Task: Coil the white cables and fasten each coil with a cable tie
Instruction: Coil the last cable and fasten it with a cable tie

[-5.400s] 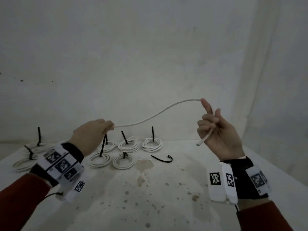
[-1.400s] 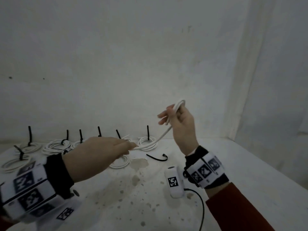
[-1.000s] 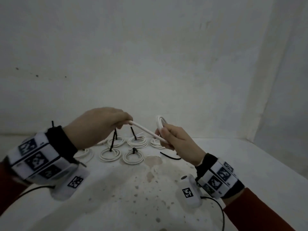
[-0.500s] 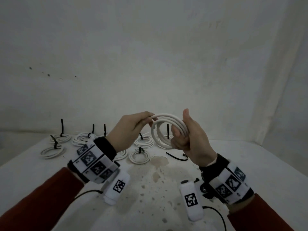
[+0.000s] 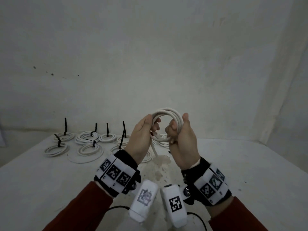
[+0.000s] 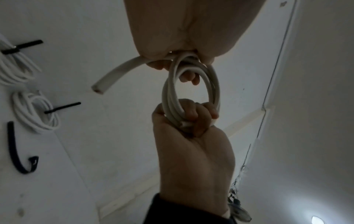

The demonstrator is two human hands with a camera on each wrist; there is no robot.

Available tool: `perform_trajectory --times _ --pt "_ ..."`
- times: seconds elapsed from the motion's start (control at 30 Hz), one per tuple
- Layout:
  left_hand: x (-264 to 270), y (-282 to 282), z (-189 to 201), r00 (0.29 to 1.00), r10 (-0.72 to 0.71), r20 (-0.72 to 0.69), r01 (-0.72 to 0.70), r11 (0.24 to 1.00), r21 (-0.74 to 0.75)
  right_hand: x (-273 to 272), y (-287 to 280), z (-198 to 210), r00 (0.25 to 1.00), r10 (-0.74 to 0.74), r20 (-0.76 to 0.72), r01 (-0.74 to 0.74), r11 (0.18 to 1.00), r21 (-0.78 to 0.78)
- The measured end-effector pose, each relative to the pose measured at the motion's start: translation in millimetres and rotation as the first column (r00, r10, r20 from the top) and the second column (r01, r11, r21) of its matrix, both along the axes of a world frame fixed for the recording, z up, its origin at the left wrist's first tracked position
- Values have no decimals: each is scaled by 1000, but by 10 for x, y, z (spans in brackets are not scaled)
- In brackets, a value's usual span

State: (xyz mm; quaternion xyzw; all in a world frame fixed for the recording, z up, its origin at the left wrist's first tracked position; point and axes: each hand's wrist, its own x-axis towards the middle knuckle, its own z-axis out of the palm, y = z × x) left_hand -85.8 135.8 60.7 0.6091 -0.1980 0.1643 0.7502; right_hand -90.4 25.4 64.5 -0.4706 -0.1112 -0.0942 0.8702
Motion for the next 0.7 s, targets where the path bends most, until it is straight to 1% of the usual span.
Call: perform_trajectory --times 0.07,0.1,0.13,0.23,0.3,0.33,0.37,0.43,0.47,0.5,0.53,0.57,0.6,0.67,0.7 --pt "23 30 6 990 -122 -74 112 986 -124 40 17 -76 999 43 -31 -42 998 42" --pt "24 46 0 987 -136 -87 124 983 -136 62 13 -112 998 64 -30 -63 998 25" --pt "27 64 -12 989 -117 -86 107 987 -116 80 0 -137 997 77 -26 -78 997 -25" --pt "66 122 -57 998 29 -54 -26 998 56 91 -70 -147 994 105 -12 -105 963 -247" --pt "114 167 -64 994 113 7 -112 970 216 73 -95 -124 994 106 5 -99 939 -329" --pt "136 189 -50 985 154 73 -170 935 312 73 -96 -115 995 104 6 -95 934 -344" --pt "154 214 -27 970 190 151 -236 879 414 72 -95 -98 994 105 -2 -100 935 -341" --pt "178 257 41 935 219 279 -346 737 581 73 -95 -58 992 120 -29 -123 940 -318" --pt "188 275 73 924 221 314 -376 684 626 75 -101 -38 992 119 -34 -124 936 -329" --pt "203 296 94 919 218 329 -388 651 652 78 -110 -21 994 102 -28 -106 924 -367" --pt "215 313 108 918 220 330 -391 638 663 78 -117 -9 997 78 -10 -74 905 -418" --pt "221 326 114 922 229 311 -383 646 660 78 -124 -8 998 58 23 -41 886 -462" --pt "220 330 112 931 243 272 -364 679 638 79 -130 -19 997 49 59 -14 870 -493" --pt "214 322 110 954 257 155 -300 778 552 88 -140 -58 992 64 107 2 852 -523" --pt "218 316 113 962 254 102 -270 823 499 100 -148 -83 991 83 108 -13 849 -528"
